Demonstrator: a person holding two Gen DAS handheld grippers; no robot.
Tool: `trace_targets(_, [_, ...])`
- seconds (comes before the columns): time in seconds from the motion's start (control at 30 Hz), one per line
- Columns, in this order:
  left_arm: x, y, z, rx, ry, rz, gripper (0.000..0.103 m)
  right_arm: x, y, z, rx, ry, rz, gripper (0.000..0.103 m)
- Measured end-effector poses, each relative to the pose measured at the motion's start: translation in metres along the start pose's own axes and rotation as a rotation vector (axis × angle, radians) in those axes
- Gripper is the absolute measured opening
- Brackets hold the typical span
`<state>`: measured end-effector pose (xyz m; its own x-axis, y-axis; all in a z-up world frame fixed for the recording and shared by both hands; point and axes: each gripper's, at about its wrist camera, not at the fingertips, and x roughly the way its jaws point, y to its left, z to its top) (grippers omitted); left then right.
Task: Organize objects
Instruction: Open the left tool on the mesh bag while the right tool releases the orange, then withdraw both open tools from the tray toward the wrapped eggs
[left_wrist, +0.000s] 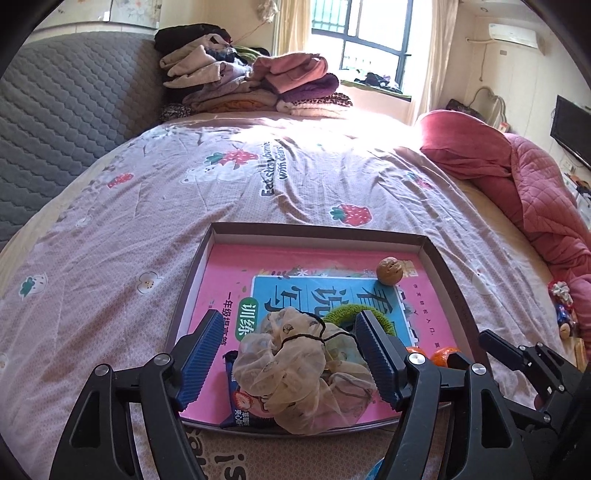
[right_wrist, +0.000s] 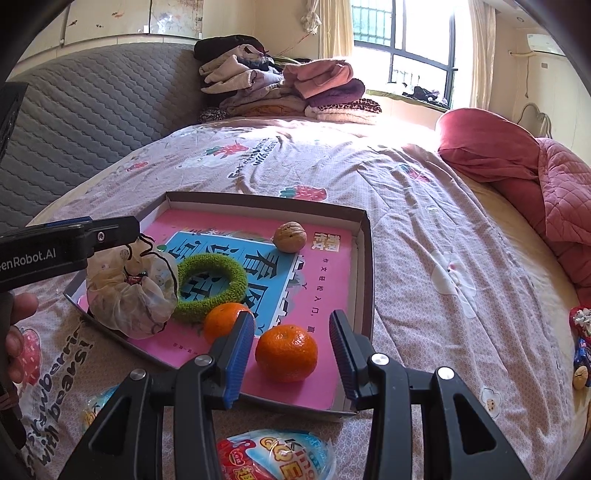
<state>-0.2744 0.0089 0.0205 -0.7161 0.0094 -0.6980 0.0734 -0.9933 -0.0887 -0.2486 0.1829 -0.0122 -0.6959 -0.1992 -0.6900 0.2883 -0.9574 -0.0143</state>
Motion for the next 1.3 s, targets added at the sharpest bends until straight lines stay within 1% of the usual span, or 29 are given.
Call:
trace_targets(0.17, [-0.009,0.001,0.002,-0.005,-0.013,0.002,0.075,-0.005,-0.002,0.001,0.01,-0.008,0.003,0.044])
trace_targets(0.3, [-0.016,0.002,0.003,-0.004,-0.024,0.009,0.075,-0.01,-0.003,0.004,0.017,-0.025,0.008,0.048])
trace_targets(0.6, [-0.038,0.002,0.001,0.003,-0.057,0.029,0.075,-0.03,-0.004,0.009,0.025,-0.068,0.016,0.049])
trace_targets(0.8, [-0.057,-0.001,-0.009,0.014,-0.075,0.034,0.075,-0.053,-0.001,0.012,0.023,-0.112,0.038,0.051])
trace_targets(0.97, [-0.072,-0.003,-0.02,0.016,-0.095,0.053,0.075,-0.071,0.007,0.012,0.004,-0.143,0.053,0.055])
trace_targets(1.17, [-0.086,-0.004,-0.029,0.015,-0.099,0.049,0.075,-0.09,0.007,0.01,0.013,-0.167,0.081,0.056])
trace_targets(1.3, [-0.097,-0.007,-0.032,0.017,-0.105,0.046,0.076,-0.097,0.006,0.008,0.02,-0.175,0.085,0.058])
